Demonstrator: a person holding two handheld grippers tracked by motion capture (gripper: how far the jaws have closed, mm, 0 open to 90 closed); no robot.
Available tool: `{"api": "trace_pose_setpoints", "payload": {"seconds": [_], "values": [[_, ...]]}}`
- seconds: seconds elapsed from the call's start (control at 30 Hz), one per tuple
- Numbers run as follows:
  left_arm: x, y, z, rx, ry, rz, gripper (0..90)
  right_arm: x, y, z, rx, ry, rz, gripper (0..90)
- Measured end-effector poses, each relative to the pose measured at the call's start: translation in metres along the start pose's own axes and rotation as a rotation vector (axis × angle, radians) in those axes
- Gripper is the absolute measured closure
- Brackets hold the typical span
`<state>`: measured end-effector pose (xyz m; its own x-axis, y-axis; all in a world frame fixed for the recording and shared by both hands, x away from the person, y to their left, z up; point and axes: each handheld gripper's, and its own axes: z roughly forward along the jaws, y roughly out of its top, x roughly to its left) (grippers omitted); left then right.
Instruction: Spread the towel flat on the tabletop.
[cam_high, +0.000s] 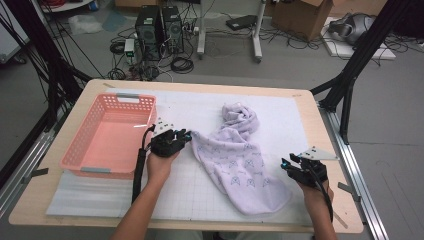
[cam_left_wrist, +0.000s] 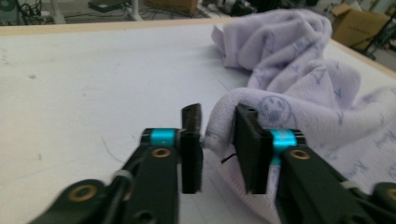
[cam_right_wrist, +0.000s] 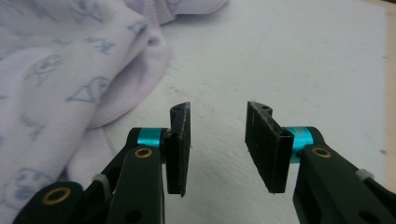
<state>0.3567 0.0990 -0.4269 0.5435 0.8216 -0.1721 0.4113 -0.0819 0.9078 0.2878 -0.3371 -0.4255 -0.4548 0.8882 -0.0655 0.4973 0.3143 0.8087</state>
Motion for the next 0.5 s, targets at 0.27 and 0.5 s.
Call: {"api": "trace_pose_setpoints", "payload": {"seconds": [0.27, 0.5], "values": [[-0.006, -0.007, -0.016, -0.02, -0.059, 0.017, 52.5, 0.027, 0.005, 0.026, 0.051, 0.244, -0.053, 61.1], [-0.006, -0.014, -0.024, -0.014, -0.076, 0.045, 52.9, 0.051, 0.008, 0.039, 0.118, 0.341, -0.126, 69.2]]}}
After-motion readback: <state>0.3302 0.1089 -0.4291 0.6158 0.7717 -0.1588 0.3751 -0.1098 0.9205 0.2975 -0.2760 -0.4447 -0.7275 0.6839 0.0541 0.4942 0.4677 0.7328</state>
